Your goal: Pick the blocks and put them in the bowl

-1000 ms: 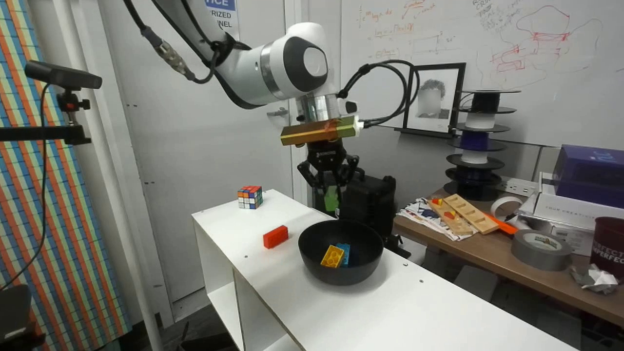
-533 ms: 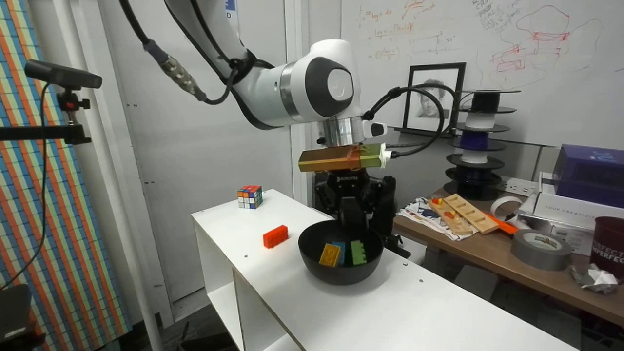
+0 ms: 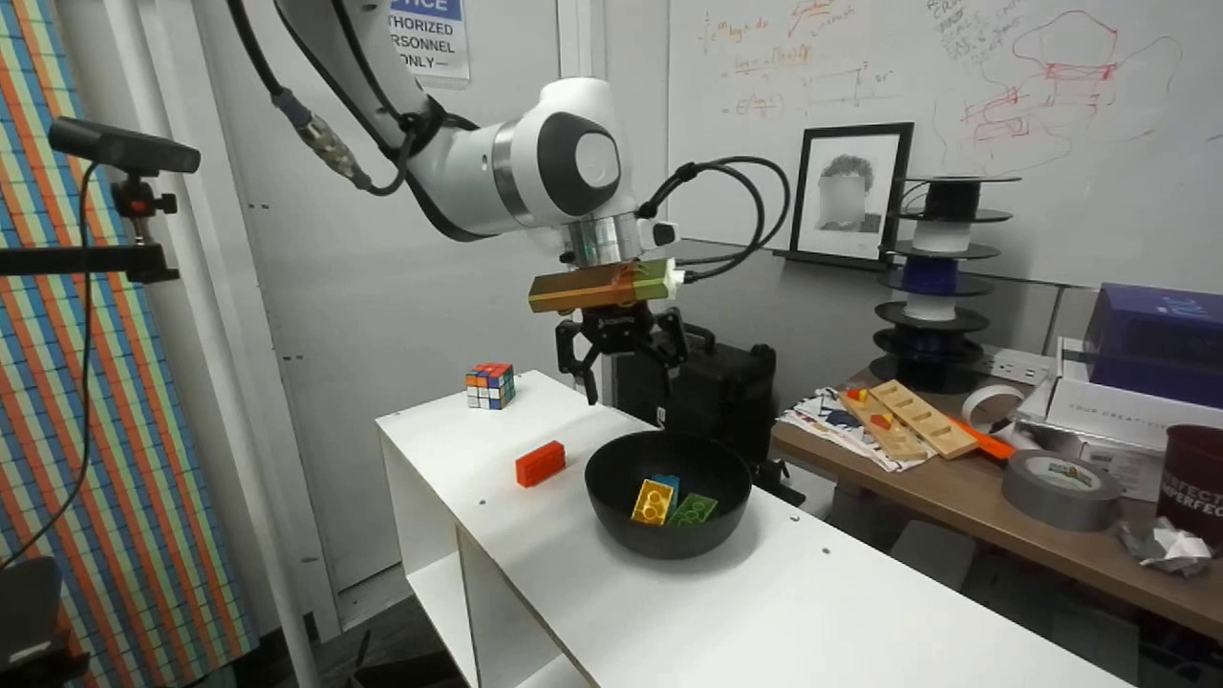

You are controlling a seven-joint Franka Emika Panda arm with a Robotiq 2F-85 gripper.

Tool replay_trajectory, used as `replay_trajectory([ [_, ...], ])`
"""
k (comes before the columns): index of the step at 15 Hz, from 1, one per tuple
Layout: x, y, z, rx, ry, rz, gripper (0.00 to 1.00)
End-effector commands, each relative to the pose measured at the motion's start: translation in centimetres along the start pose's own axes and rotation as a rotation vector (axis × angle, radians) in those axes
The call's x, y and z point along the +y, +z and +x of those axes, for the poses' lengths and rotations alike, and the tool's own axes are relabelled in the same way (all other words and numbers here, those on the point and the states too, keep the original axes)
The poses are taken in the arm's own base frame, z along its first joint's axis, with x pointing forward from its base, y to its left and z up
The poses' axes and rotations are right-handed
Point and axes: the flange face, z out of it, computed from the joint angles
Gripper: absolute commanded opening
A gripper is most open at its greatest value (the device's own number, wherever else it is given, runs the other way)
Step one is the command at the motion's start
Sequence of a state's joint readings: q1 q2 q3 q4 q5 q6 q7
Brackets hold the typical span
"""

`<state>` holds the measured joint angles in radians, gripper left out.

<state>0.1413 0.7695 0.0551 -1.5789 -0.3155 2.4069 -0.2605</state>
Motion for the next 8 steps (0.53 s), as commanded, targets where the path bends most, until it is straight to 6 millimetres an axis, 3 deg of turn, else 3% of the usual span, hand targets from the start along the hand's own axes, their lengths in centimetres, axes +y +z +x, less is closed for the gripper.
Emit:
replay_trajectory([
  [1, -5.5, -1.8, 2.3, 0.042, -0.002, 0.006, 1.0],
  [5, -9.2, -1.9, 3.8, 0.043, 0.12, 0.059, 1.0],
  [8, -9.5, -1.0, 3.5, 0.007, 0.285, 0.137, 1.0],
])
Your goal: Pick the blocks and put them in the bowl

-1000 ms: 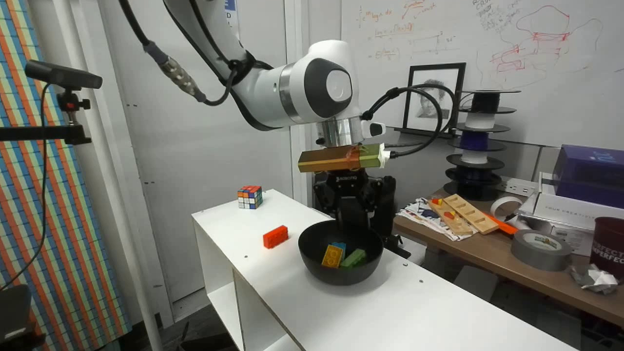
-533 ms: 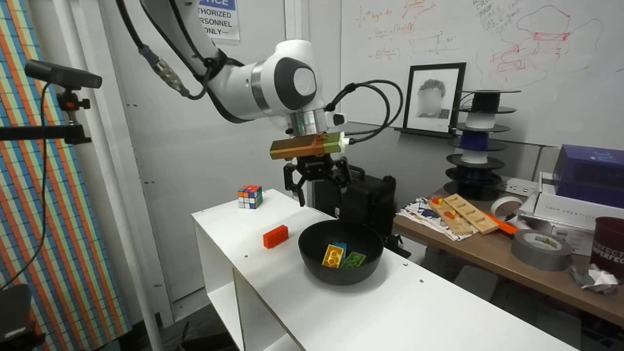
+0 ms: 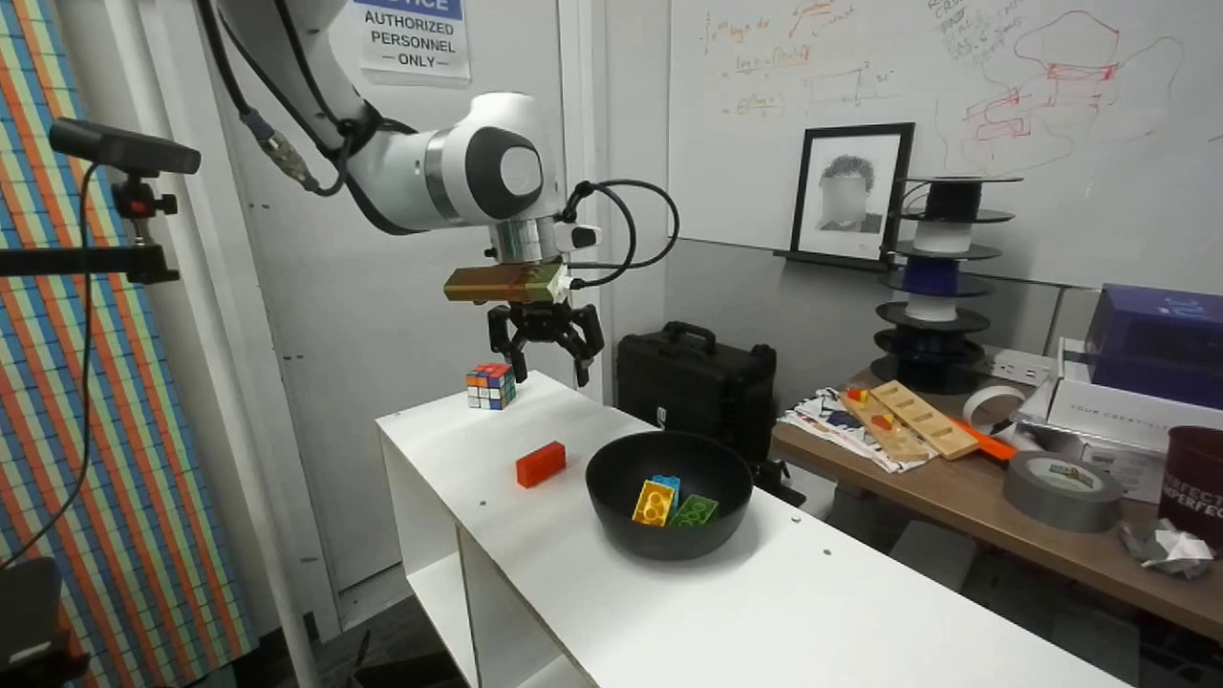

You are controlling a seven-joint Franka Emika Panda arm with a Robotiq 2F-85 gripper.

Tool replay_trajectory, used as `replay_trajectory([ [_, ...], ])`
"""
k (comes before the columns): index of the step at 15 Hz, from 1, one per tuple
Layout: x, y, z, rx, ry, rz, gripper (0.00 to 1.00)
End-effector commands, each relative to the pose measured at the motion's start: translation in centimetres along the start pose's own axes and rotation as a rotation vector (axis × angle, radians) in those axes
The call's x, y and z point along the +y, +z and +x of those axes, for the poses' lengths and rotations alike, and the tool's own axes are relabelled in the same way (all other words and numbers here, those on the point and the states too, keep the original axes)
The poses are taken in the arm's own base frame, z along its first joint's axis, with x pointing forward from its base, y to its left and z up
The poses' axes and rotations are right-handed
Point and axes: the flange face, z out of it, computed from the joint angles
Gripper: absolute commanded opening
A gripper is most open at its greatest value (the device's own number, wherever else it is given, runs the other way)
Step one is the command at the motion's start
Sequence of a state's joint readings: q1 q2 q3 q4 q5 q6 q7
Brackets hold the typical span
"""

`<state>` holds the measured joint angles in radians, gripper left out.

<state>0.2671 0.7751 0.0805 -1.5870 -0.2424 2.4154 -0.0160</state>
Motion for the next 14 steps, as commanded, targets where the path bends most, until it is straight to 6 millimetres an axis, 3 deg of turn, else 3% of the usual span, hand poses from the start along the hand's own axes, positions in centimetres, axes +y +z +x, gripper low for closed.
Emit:
replay_trajectory([
  [1, 0.7, 0.8, -0.8, -0.042, 0.181, 0.08, 1.0],
  [8, 4.1, 5.0, -3.1, -0.135, 0.393, 0.098, 1.0],
  [14, 3.8, 7.9, -3.2, -0.183, 0.401, 0.15, 1.0],
])
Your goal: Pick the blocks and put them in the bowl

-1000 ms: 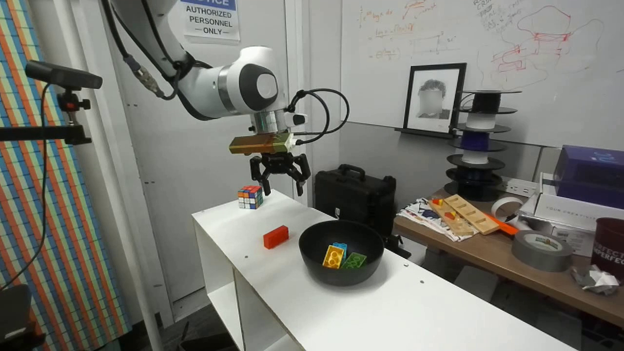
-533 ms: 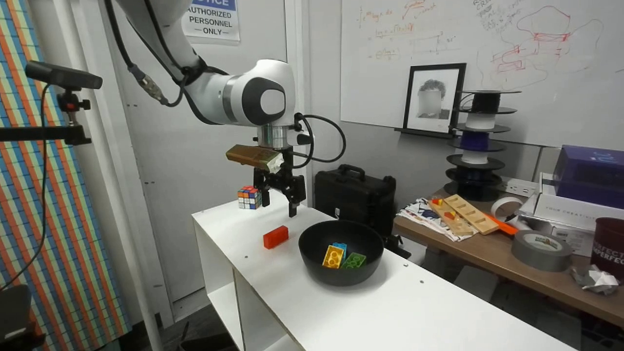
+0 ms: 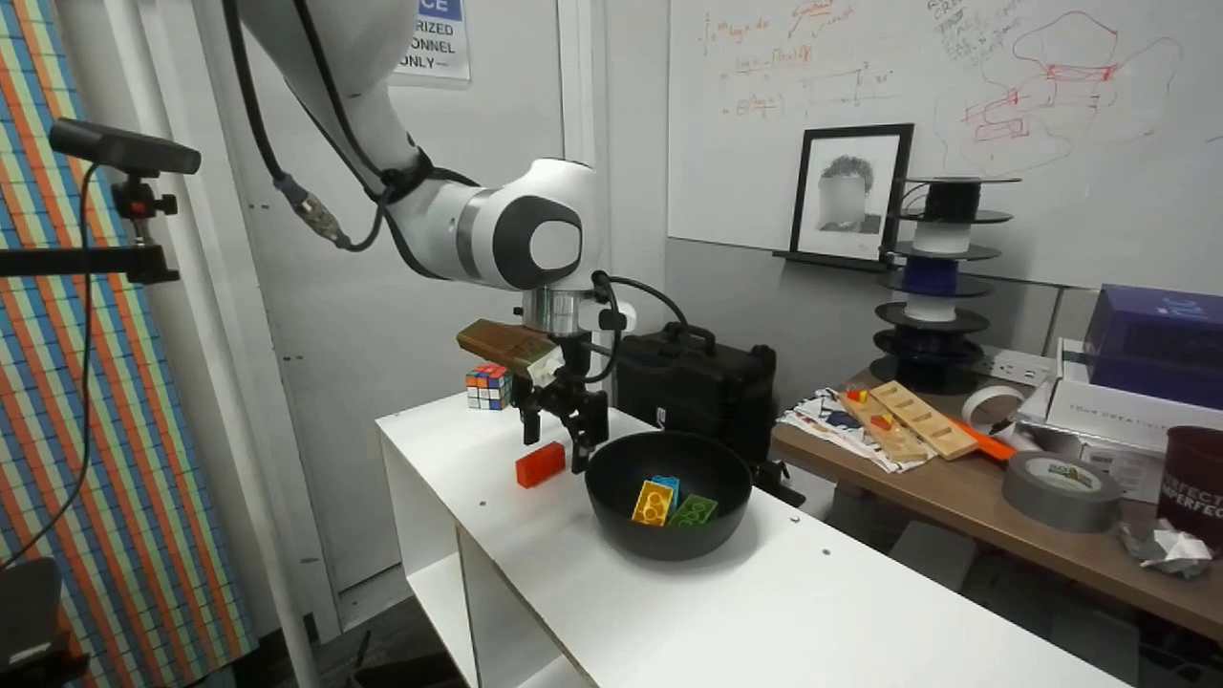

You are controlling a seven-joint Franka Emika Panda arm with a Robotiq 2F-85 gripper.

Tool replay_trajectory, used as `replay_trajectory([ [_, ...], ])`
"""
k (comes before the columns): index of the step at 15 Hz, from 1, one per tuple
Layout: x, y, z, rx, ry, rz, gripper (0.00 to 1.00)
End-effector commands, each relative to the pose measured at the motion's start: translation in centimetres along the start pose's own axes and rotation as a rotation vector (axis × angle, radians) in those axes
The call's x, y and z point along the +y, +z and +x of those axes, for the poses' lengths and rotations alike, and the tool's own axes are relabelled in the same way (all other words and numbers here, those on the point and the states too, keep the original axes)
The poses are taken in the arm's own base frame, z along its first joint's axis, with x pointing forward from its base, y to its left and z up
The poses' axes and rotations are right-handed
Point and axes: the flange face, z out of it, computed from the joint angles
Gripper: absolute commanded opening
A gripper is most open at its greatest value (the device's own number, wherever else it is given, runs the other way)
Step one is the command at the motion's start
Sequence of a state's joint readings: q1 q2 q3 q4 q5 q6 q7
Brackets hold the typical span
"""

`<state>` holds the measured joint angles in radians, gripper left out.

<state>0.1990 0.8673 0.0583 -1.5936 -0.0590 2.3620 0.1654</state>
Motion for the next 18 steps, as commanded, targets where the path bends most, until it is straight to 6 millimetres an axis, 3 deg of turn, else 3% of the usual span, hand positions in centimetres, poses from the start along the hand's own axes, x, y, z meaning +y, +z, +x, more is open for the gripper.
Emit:
replay_trajectory([
  [1, -0.9, 0.6, 0.7, -0.027, 0.008, 0.032, 1.0],
  [5, -1.4, 1.0, 0.7, -0.039, 0.003, 0.019, 1.0],
  [6, -1.5, 0.9, 0.7, -0.038, -0.001, 0.014, 0.75],
  [7, -1.6, 0.9, 0.7, -0.037, 0.001, 0.011, 0.75],
  [16, -2.7, -1.1, 1.3, -0.03, 0.01, 0.072, 0.04],
  [18, -2.7, -1.3, 1.4, -0.029, 0.012, 0.082, 0.07],
])
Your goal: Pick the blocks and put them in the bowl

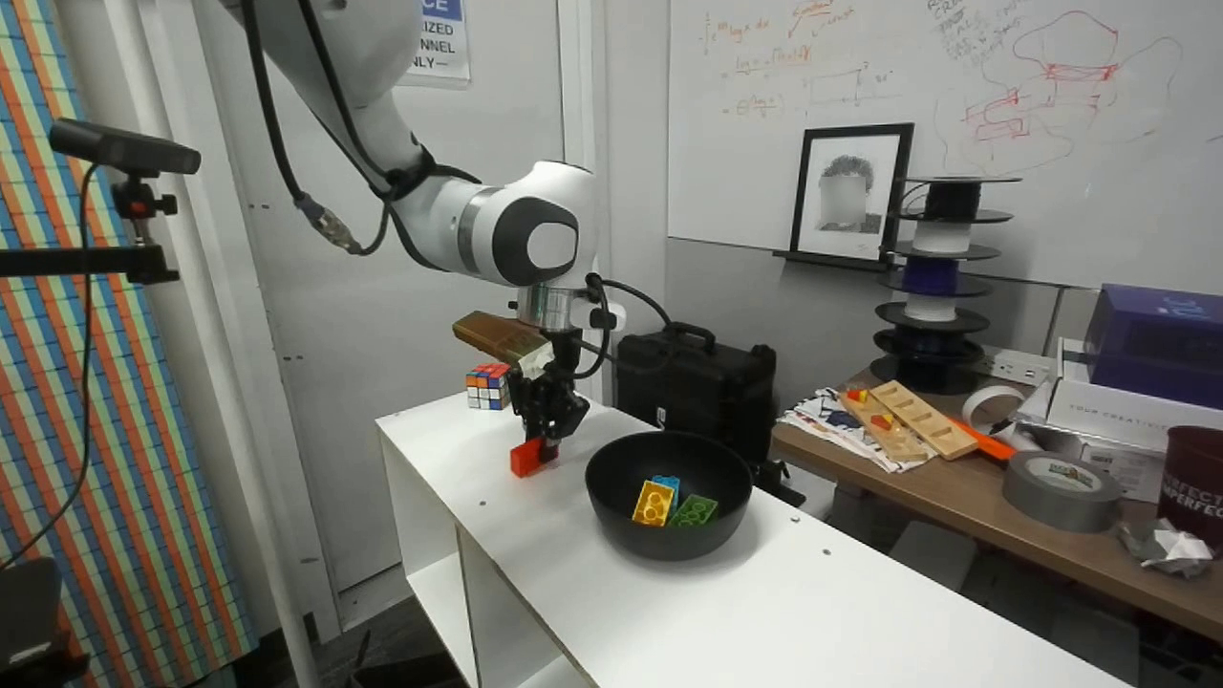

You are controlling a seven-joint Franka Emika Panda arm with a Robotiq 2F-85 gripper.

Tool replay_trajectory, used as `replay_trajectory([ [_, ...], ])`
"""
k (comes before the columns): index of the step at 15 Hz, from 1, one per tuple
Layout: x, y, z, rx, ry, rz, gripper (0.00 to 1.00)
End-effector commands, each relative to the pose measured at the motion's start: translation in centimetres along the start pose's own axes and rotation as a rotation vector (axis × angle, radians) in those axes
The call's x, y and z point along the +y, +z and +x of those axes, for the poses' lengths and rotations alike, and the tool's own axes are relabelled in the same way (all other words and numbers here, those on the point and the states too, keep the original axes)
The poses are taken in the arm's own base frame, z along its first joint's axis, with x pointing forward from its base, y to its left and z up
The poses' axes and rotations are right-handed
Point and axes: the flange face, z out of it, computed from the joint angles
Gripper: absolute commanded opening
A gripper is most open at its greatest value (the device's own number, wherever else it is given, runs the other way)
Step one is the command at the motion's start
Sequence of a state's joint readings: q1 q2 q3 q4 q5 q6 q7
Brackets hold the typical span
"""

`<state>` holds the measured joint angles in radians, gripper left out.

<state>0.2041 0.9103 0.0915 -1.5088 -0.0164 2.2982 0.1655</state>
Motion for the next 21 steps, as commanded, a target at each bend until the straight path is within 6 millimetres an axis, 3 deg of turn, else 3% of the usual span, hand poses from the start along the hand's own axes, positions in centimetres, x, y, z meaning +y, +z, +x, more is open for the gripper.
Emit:
replay_trajectory([
  [1, -0.3, -1.4, 0.4, 0.001, 0.007, 0.038, 0.07],
  [3, -0.2, -2.8, 0.5, 0.031, 0.004, 0.042, 0.07],
  [6, 0.8, -6.5, 0.5, 0.135, 0.025, -0.005, 0.07],
  [8, 2.4, -9.3, 0.4, 0.215, 0.061, -0.025, 0.07],
  [12, 7.7, -13.5, -0.8, 0.296, 0.183, -0.043, 0.07],
  [15, 10.8, -14.4, -1.1, 0.299, 0.222, -0.077, 0.07],
  [18, 12.4, -13.6, -0.8, 0.267, 0.212, -0.119, 0.07],
  [19, 12.6, -12.9, -0.7, 0.243, 0.198, -0.135, 0.52],
  [21, 12.5, -12.1, -0.7, 0.217, 0.185, -0.157, 0.6],
])
